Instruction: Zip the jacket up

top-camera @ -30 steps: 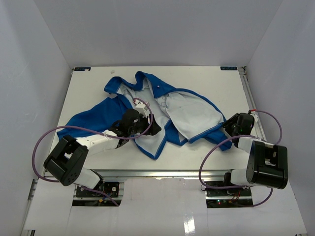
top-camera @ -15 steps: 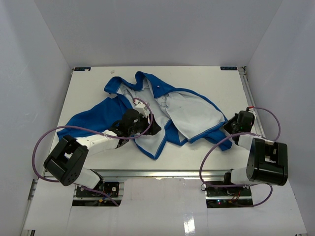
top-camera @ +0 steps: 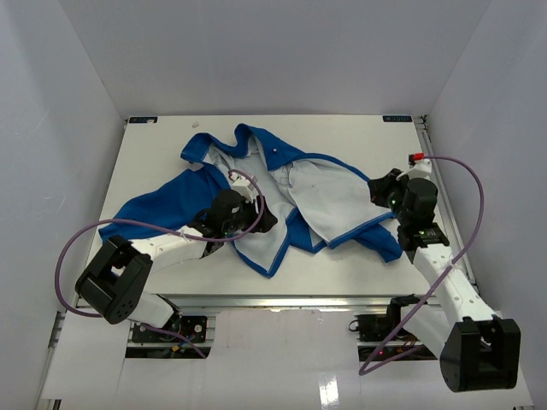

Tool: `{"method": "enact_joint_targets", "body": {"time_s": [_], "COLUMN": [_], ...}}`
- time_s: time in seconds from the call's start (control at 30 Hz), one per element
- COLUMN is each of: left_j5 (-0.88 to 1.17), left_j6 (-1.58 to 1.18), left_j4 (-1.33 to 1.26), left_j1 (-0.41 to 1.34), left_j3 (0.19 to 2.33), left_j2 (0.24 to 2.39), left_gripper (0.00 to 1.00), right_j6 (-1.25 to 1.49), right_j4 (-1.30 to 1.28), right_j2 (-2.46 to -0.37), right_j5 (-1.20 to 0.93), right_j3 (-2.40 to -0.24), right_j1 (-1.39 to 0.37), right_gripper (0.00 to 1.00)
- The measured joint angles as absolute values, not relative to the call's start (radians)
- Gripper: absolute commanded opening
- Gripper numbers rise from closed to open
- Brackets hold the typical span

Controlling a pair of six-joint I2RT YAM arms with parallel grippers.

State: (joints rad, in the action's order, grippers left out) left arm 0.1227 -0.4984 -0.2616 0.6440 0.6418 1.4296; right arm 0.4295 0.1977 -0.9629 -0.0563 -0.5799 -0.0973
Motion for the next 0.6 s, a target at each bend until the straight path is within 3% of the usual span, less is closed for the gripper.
{"method": "enact_joint_targets", "body": {"time_s": [0.03,0.1,0.2,0.4,0.6], "left_j5": [0.117,0.108,0.094,0.088,0.086], "left_j6": [-0.498,-0.499,-0.499,-0.502,-0.502], "left_j4": [-0.261,-0.261,-0.26,-0.254,-0.25], "left_j1": [0.644,0.644,0.644,0.644,0.644], "left_j3": [0.642,0.641,0.638,0.636,0.636], "left_j2": [1.43,1.43,1.43,1.43,1.43], "left_gripper": [0.68,0.68,0.68,0.68,0.68], "right_j6": [0.425,0.427,0.455,0.543,0.658], "right_j4": [0.181,0.158,0.117,0.044,0.037], "right_j2": [-0.951,-0.933,-0.912,-0.958,-1.028], "right_j5": [-0.04,-0.016,0.049,0.197,0.255], "right_j3": [-0.58,-0.571,-0.557,-0.567,-0.544], "right_j1": [-0.14,-0.199,-0.226,-0.192,-0.149], "right_gripper": [0.12,0.33,0.46,0.59,0.59]}}
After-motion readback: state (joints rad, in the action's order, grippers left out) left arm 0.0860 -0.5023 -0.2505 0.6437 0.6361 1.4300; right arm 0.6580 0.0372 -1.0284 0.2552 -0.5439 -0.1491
